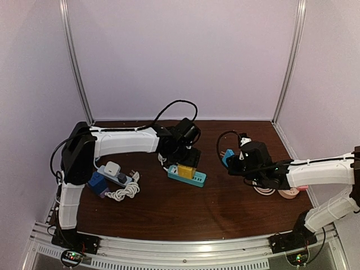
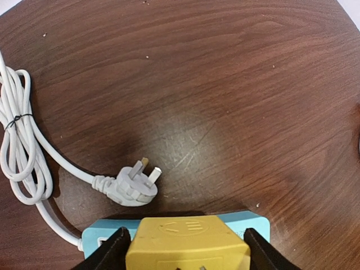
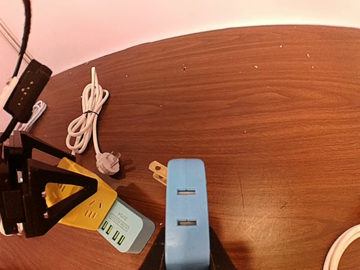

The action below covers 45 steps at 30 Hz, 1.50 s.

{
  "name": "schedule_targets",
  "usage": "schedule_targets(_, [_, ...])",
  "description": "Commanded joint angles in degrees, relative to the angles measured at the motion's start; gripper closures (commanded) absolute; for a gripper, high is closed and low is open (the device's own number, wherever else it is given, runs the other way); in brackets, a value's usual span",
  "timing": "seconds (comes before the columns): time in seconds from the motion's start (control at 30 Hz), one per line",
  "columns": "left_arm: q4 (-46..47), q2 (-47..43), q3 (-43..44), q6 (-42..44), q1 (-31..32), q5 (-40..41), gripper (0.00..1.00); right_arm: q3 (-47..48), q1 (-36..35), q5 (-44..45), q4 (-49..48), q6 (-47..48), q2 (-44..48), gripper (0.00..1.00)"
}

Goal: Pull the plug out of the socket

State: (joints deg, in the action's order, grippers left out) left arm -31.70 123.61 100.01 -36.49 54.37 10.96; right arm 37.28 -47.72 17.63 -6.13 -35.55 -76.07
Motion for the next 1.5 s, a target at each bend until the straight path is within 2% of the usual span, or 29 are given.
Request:
schedule_targets(0.0, [-0.2,-0.2,4.3,2.2,-0.5,-2.0,0.25,-3.6,6.4,-14.5,-6.1,-1.5,2.6,1.0])
schedule_targets(0.17, [-0.1,-0.9,5.6,3.7,-0.4,-3.5,0.13,-4.3,14.4,-23.0,-7.0,-3.6,2.3,1.0])
schedule_targets(0.4, [0.3,-4.4,4.0,4.2,-0.4,-3.5,0.11,2.8,25.6,-35.1,-8.0,-6.0,-6.7,1.0])
schedule_targets(0.6, [2.6,-10.7,-3.9,5.8,-0.5,-4.4,0.12,12.2,33.7,-45.3,-10.5,-8.5,-19.9,1.0])
schedule_targets(0.83, [2.7,-14.8,-9.7,6.9,-1.0,-5.4,0.11,22.3,36.0,-50.3,-10.1,-10.2,-32.1,1.0])
schedule_targets(1.07, [2.5,-14.4,-10.9,7.3,-1.0,-6.7,0.11,25.3,36.0,-52.0,-11.6,-13.6,-38.1,1.0])
schedule_targets(1.17, [1.3,-13.2,-9.9,6.7,-0.9,-6.5,0.11,24.8,36.0,-51.7,-11.4,-14.0,-38.6,0.94])
schedule_targets(1.27, [-0.8,-10.8,-7.4,6.1,-0.6,-5.1,0.11,24.0,36.0,-50.7,-10.7,-13.8,-38.1,0.82])
schedule_targets(1.47, [-3.6,-7.1,-4.8,3.8,-0.1,-2.1,0.09,23.2,35.9,-49.5,-8.4,-11.9,-36.8,0.66])
